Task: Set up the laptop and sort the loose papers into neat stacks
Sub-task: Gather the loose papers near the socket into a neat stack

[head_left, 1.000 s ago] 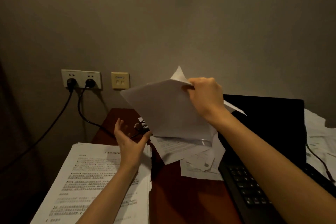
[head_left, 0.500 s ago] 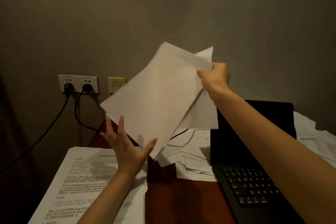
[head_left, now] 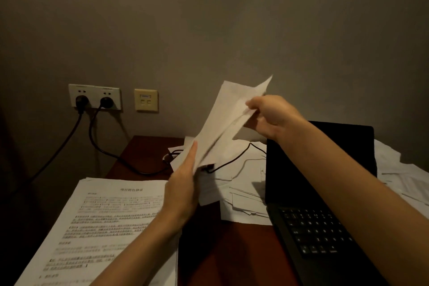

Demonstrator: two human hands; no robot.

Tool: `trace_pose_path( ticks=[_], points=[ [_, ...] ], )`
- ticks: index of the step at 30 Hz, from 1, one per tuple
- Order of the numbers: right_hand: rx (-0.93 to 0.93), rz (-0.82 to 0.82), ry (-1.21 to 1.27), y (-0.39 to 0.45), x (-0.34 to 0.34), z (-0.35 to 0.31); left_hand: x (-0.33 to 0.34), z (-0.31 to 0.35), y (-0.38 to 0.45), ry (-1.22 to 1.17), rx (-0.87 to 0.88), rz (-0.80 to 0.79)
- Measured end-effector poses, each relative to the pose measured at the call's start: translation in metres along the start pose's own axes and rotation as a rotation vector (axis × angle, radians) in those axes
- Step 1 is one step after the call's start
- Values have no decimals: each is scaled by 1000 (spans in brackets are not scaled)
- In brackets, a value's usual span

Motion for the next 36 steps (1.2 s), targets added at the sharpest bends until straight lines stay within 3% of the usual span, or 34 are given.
trace_pose_path(
  ticks=[3,6,10,14,18,23,27,31,36],
  points=[
    [-58,-177,69,-5,8,5,-28,-5,-3,-169,-24,172],
    [-151,-73,-217,-3,-20,14,-44,-16,0,-436,-116,229],
    [-210,66,-668,-4,-53,39,-37,-23,9,-802,-176,19],
    [-236,184,-812,-5,-72,45,-20,-28,10,-696,-156,-189],
    [-271,230,-908,-13,-76,43,-18,-36,7,-696,-212,-186],
    [-162,97,-680,-8,-76,84,-26,-44,5,-737,-269,-81],
    [-141,145,-303,-12,-79,110,-22,-38,3,-825,-215,-115],
    [-201,239,-240,-21,-81,116,-24,-32,3,-745,-157,-96],
    [-241,108,-289,-27,-73,96,-43,-23,12,-681,-88,43]
  ],
)
Point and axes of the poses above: each hand's wrist, its own y-axis towards the middle knuckle, its own x-axis out of the palm, z = x × y, the point moved 9 cm from there along y, towards the middle knuckle, and after that the axes turned 9 degrees about -z, right-handed, at the moved point
